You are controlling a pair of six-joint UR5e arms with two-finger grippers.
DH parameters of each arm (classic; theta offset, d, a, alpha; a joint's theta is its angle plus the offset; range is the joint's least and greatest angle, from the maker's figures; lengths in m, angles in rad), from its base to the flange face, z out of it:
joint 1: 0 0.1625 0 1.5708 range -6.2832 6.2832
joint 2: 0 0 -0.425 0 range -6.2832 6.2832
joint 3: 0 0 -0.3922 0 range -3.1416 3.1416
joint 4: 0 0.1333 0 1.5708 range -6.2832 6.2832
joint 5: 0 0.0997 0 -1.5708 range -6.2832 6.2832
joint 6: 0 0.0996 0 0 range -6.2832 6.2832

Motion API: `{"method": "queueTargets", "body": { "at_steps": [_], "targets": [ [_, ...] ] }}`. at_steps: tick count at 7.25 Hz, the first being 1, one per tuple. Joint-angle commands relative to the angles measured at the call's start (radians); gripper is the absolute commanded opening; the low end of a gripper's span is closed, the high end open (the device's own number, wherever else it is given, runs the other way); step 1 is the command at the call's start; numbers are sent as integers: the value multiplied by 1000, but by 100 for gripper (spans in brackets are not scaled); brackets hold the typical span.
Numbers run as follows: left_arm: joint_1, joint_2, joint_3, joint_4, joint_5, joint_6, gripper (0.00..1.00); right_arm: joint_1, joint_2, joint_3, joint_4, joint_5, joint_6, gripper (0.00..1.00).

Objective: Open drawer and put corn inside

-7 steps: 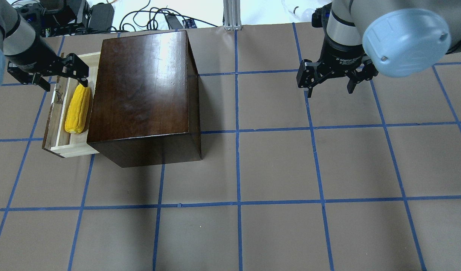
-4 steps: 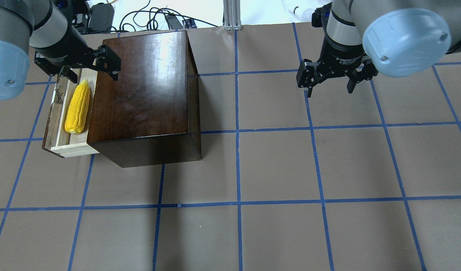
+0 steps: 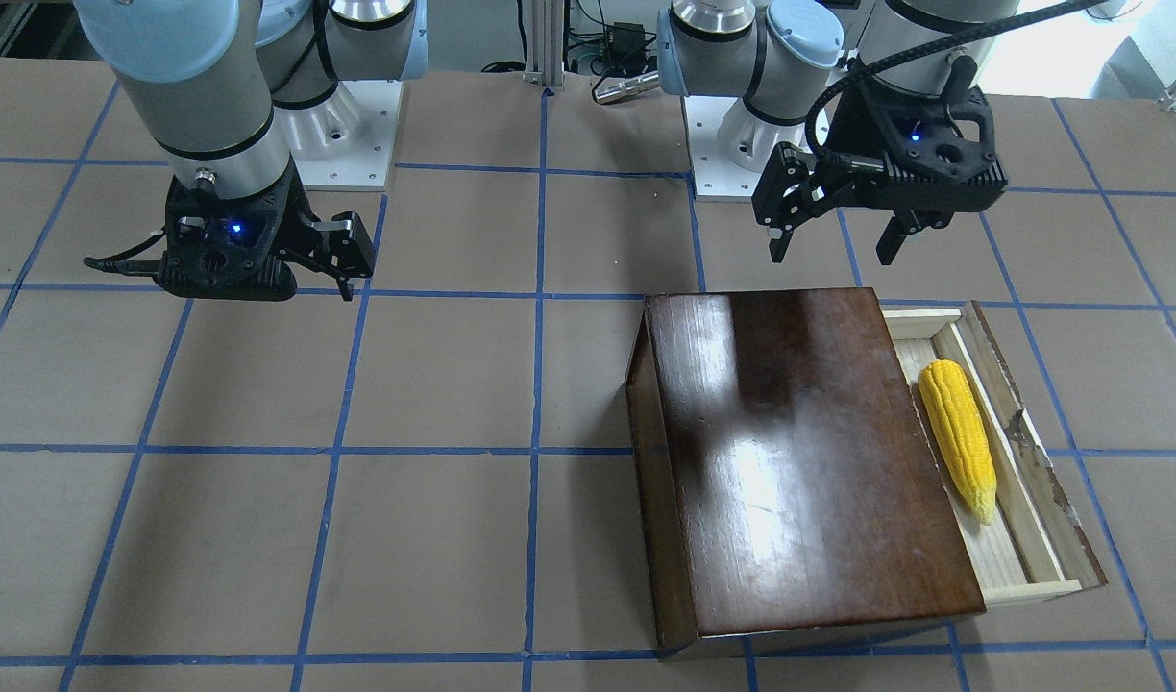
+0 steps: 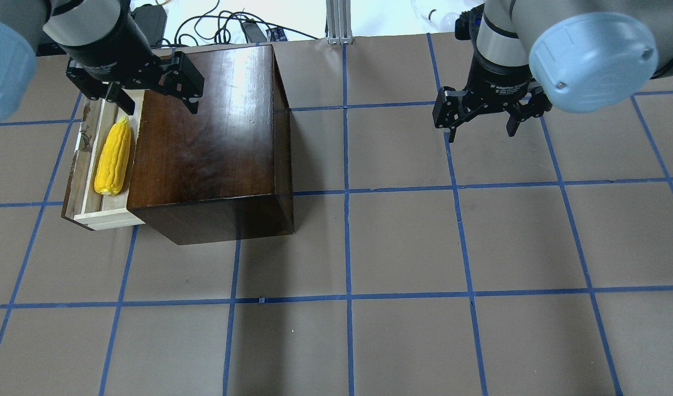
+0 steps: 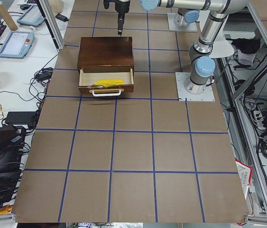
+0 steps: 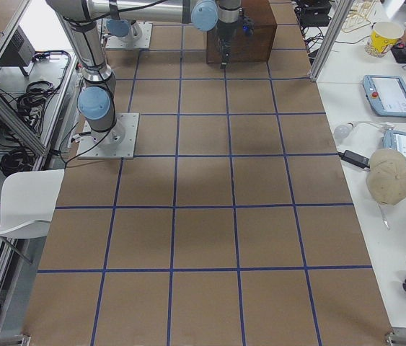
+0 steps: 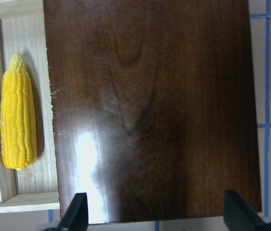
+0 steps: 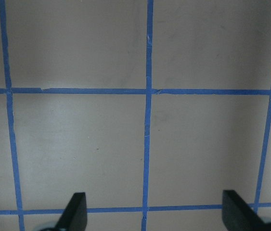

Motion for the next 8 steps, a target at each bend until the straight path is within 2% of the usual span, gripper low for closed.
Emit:
{"method": "queueTargets", "body": {
  "at_steps": [1,3,8],
  "targets": [
    [-3,3,15,-46,-1,13,100,0,-1,1,0,-1,0,100],
    [-6,18,17,-101,-2,18,100,0,-1,1,0,-1,0,100],
    [0,18,15,-102,-4,77,100,0,1,1,0,-1,0,100]
  ]
}}
